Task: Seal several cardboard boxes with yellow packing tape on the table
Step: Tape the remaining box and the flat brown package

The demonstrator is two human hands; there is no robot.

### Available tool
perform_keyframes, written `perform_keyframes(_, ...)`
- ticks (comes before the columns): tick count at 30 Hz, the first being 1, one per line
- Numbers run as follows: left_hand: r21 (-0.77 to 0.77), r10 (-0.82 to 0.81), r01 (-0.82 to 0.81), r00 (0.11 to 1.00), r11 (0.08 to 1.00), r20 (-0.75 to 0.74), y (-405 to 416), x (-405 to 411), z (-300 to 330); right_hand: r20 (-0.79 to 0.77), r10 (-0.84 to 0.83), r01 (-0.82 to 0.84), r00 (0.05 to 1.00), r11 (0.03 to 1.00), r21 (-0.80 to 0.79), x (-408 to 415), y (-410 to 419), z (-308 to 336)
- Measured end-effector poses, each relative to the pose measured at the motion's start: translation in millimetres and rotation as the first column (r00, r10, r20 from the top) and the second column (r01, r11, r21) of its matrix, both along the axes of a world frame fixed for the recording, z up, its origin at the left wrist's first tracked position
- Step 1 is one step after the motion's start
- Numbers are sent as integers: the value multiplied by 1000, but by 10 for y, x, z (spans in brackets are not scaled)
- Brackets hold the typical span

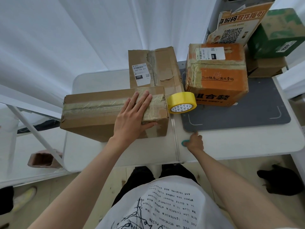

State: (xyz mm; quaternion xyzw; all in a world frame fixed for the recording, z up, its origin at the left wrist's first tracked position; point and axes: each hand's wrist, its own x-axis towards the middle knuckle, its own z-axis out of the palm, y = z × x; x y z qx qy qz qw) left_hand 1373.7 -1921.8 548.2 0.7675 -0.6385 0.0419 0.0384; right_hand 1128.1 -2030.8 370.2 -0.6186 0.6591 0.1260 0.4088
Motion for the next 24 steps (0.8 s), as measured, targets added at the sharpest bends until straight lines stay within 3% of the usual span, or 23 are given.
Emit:
perform_keyframes(3,0,-3,3,1000,1000,1,2,9,0,71,15,-19,997,998,61,75,-18,48)
perform_keyframes(7,4,-10,10,1000,1000,-2,4,3,-11,308,-143,80,941,975,208,250,-77,296)
perform_keyframes(12,16,-16,17,999,1000,-45,18,8,14,430,-51,-74,901,960,269,389,-202,816)
perform_keyframes(16,53,33,-22,975,998,-222,-94,-48,194,587,-54,-167,808,934,315,307,-259,1344)
perform_keyframes(19,-10,12,-16,946,1000,-324,-402,-54,383,652,-2,-254,758,920,298,170,-249,1683)
perform_keyframes(21,1,-65,72,908,997,-413,-687,-44,477,689,38,-319,724,904,285,86,-230,1871)
perform_keyframes(24,138,-162,278,823,951,-544,-1136,-32,574,751,28,-330,659,909,255,34,-188,2090)
